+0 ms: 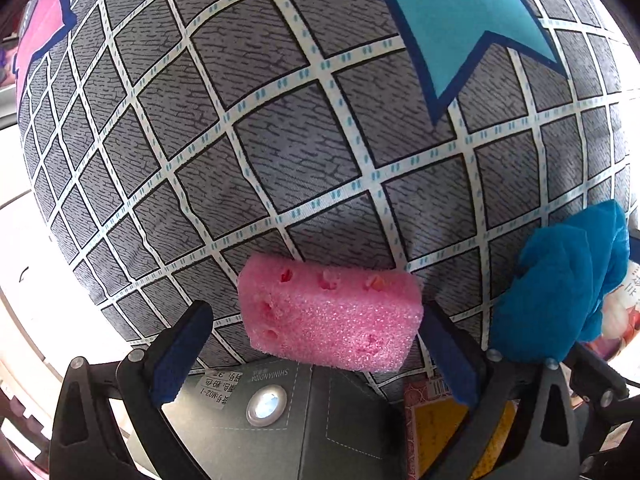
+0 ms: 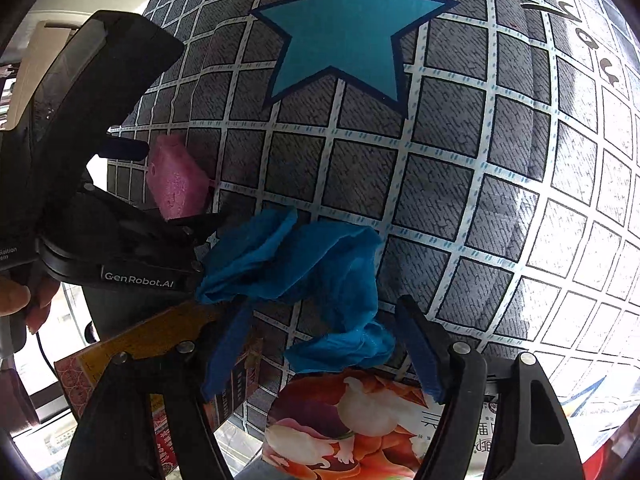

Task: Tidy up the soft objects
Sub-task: 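Grasp the pink sponge with the left tool, then carry the blue cloth and pink sponge over the white box with both tools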

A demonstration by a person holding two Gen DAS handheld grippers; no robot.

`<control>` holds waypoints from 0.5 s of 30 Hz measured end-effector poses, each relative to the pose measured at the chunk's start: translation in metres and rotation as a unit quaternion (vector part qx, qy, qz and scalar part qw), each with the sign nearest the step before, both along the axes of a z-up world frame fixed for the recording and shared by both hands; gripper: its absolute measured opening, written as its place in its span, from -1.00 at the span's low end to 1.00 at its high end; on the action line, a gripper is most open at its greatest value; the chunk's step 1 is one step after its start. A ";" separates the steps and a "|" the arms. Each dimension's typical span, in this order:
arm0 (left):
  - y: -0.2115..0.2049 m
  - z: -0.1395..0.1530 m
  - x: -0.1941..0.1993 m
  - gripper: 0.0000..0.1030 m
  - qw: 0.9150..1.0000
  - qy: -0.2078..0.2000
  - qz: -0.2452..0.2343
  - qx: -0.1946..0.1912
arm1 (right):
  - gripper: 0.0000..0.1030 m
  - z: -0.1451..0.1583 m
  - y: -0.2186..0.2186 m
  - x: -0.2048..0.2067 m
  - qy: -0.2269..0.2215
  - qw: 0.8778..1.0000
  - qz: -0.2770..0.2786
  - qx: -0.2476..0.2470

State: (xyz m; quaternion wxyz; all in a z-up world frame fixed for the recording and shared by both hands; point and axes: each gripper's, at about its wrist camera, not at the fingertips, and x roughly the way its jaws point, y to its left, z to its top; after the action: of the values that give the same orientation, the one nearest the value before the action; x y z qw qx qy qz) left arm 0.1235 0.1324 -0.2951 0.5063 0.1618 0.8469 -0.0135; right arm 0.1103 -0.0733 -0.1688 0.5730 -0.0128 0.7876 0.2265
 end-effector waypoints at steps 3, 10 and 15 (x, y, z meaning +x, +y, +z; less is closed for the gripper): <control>-0.017 -0.009 0.005 0.98 1.000 -0.004 -0.010 0.005 | -0.24 -0.004 0.007 -0.007 -0.019 0.999 0.031 -0.023; -0.039 0.012 0.008 0.49 1.000 -0.021 0.007 -0.018 | -0.65 0.009 -0.042 0.009 -0.037 0.998 -0.048 0.007; -0.061 0.021 0.010 0.43 0.999 -0.048 -0.004 -0.020 | -0.65 0.022 -0.091 0.029 -0.054 0.992 -0.116 0.003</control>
State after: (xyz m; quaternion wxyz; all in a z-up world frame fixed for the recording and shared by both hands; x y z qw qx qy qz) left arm 0.1340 0.0715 -0.2736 0.5492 0.1554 0.8208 -0.0248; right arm 0.1390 -0.1644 -0.1469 0.6373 0.0681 0.7508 0.1594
